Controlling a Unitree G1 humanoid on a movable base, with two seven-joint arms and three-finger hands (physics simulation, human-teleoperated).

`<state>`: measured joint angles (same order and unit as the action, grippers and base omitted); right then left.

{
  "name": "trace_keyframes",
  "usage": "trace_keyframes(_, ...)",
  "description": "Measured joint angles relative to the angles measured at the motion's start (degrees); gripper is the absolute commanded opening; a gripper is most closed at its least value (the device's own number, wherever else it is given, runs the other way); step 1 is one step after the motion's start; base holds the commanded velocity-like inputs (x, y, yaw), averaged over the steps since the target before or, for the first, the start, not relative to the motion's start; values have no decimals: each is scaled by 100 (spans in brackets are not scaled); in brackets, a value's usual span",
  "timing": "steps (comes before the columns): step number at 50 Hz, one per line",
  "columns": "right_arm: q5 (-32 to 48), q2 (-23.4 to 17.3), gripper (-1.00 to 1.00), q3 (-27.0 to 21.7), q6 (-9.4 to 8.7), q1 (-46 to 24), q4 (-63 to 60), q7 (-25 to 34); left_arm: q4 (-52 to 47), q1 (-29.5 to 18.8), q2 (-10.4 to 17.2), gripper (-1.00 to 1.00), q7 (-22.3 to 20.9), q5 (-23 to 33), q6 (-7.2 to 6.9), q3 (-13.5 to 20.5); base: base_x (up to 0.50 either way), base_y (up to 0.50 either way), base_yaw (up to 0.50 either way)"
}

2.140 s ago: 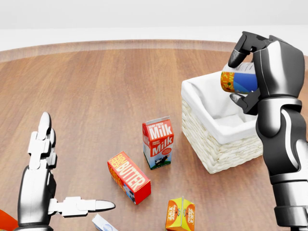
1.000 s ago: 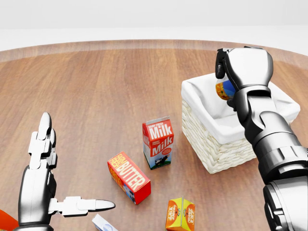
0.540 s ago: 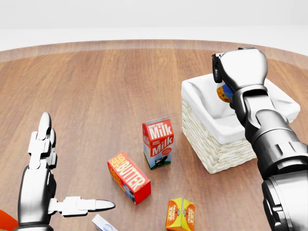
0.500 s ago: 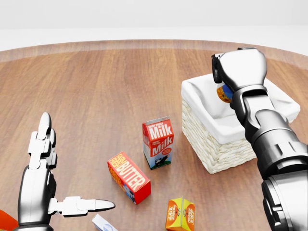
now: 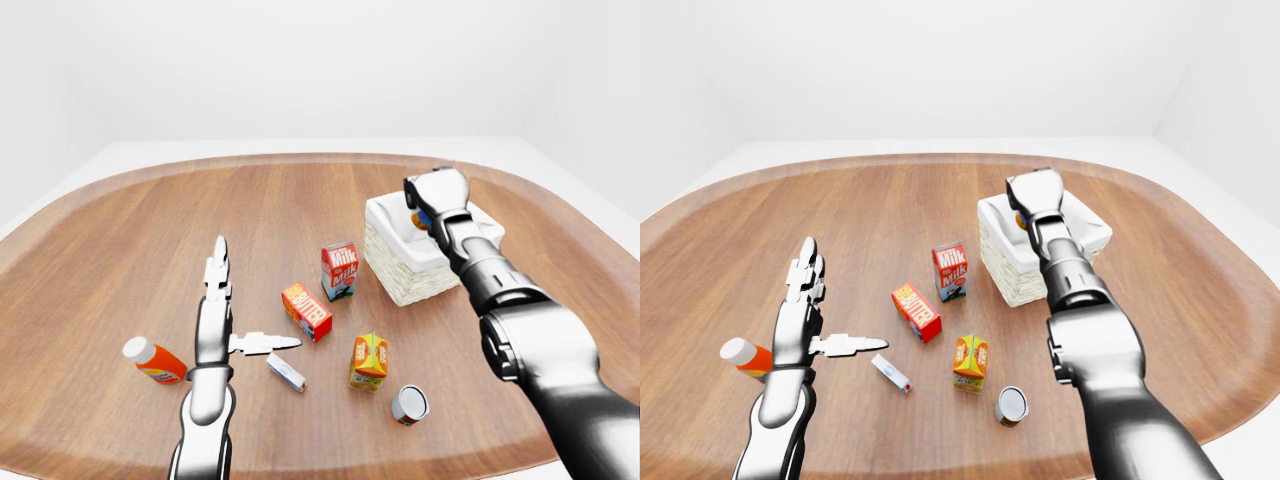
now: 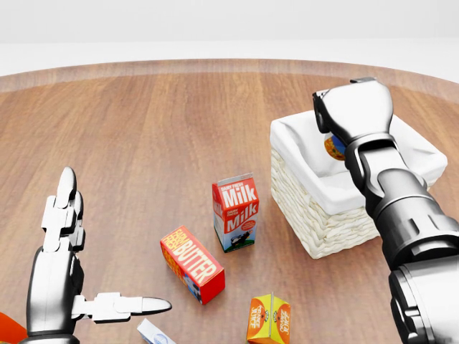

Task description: Pick up the alphabet soup and the tomato sauce, and put them in the basket.

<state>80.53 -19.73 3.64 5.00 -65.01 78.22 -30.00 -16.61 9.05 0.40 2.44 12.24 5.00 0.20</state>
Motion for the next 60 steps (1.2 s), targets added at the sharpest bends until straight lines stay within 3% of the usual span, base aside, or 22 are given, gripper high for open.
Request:
trace_keyframes(15, 21, -12, -100, -29, 0, 46, 14, 0, 0, 0, 0, 100, -1, -1, 0, 0, 0, 0, 0)
trace_keyframes(17, 41, -14, -68, -30, 0, 48, 15, 0, 0, 0, 0, 100, -1, -1, 0, 0, 0, 0, 0)
trace_keyframes(19, 70, -15, 91, -27, 0, 54, 24, 0, 0, 0, 0, 100, -1, -1, 0, 0, 0, 0, 0)
trace_keyframes(20, 79, -16, 100, -27, 0, 56, 27, 0, 0, 0, 0, 100, -1, -1, 0, 0, 0, 0, 0)
trace_keyframes(60, 36, -60, 100, -102, 0, -186, -43, 0, -1, 1, 0, 100, -1, -1, 0, 1, 0, 0, 0)
